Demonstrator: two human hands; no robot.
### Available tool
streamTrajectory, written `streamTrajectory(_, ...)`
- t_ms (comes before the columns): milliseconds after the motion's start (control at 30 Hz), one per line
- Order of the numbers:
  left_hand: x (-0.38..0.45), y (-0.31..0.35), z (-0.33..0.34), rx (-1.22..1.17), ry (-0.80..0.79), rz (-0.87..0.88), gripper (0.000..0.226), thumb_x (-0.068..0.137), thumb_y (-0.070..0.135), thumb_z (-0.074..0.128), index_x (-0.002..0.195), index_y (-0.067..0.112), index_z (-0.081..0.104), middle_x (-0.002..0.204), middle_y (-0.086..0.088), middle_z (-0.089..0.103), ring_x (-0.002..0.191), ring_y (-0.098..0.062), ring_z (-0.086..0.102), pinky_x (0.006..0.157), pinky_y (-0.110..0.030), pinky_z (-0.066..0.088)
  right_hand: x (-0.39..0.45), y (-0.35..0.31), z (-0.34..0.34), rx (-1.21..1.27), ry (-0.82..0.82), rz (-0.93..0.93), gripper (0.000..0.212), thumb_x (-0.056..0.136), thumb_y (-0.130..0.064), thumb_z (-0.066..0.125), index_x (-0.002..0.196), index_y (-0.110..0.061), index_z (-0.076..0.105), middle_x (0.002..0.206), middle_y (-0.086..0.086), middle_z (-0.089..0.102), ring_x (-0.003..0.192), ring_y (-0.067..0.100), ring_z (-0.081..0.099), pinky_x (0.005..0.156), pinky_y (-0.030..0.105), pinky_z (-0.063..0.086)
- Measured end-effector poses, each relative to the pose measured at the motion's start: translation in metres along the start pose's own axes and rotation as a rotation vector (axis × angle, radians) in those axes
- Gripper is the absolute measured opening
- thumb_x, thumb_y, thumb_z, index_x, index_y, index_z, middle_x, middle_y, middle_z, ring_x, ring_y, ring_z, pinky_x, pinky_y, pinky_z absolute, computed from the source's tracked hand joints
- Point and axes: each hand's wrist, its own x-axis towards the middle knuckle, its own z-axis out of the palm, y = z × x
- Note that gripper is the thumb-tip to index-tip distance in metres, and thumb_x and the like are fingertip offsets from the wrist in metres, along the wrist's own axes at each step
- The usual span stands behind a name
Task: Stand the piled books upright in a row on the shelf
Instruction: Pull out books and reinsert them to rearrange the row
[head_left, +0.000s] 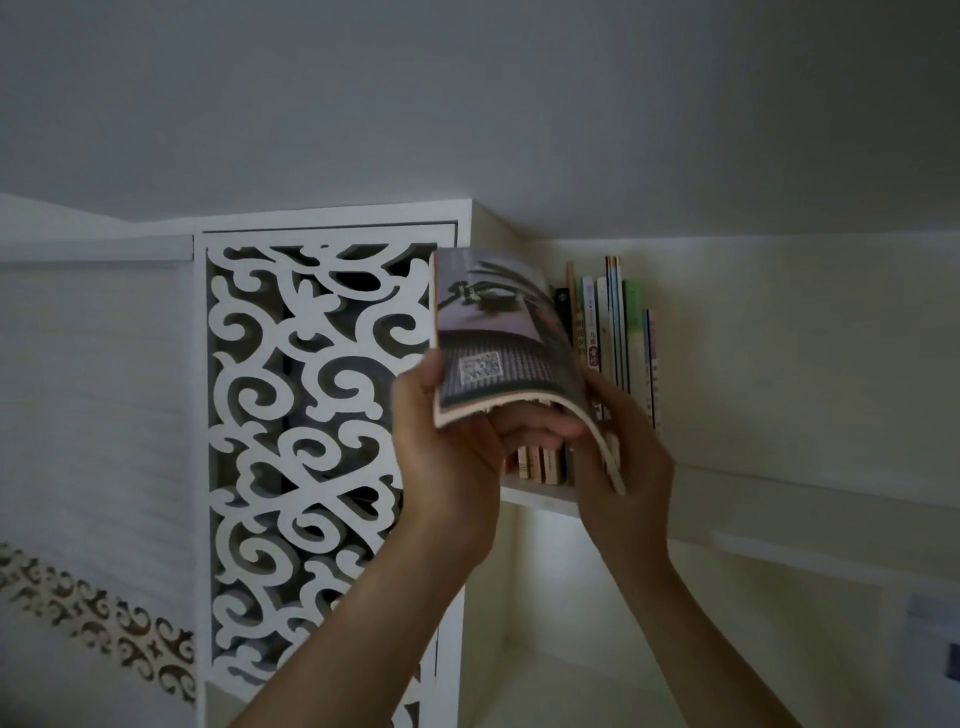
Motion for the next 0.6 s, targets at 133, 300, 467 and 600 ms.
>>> streamTrajectory(133, 0.012, -0.009, -0.010, -0.024, -0.002, 0.136, 0.062, 0.106, 0.048, 0.023, 0.122, 0.002, 0.062, 0.109, -0.013, 0.069, 0.101, -0.026, 0.069, 0.093, -0.040, 0.055, 0.003, -0.009, 0.002, -0.048, 0.112, -0.113, 0.028, 0.095, 0.005, 0.060, 0.123, 0.006, 0.065, 0.117, 0.008, 0.071, 0.112, 0.028, 0.067, 0.091, 0.054, 0.055)
streamTrajectory(300, 0.025, -0.023, -0.022, 0.520, -0.112, 0.337, 0.079, 0.085, -0.017, 0.042, 0.160, 0.008, 0.032, 0.153, -0.005, 0.051, 0.144, -0.013, 0.047, 0.115, -0.036, 0.046, 0.010, -0.028, 0.003, -0.088, 0.107, -0.190, 0.025, 0.099, -0.016, 0.056, 0.114, 0.000, 0.069, 0.107, 0.013, 0.069, 0.104, 0.028, 0.065, 0.087, 0.039, 0.055)
streamTrajectory(467, 0.039, -0.053, -0.036, 1.147, -0.265, 0.546, 0.113, 0.083, -0.001, 0.076, 0.163, 0.007, -0.003, 0.171, -0.022, -0.007, 0.161, -0.033, -0.008, 0.131, -0.037, 0.014, 0.017, -0.052, 0.009, -0.010, 0.166, -0.100, 0.033, 0.104, -0.022, 0.049, 0.120, 0.001, 0.066, 0.112, 0.013, 0.072, 0.106, 0.001, 0.067, 0.084, 0.008, 0.049)
streamTrajectory(600, 0.029, -0.067, -0.042, 1.311, -0.448, 0.489, 0.140, 0.075, 0.047, 0.089, 0.159, -0.006, -0.010, 0.168, -0.023, -0.023, 0.158, -0.035, -0.022, 0.129, -0.060, 0.008, 0.024, -0.056, 0.012, -0.039, 0.195, -0.030, 0.051, 0.105, -0.035, 0.045, 0.116, 0.010, 0.068, 0.108, 0.015, 0.075, 0.096, 0.007, 0.071, 0.074, 0.004, 0.048)
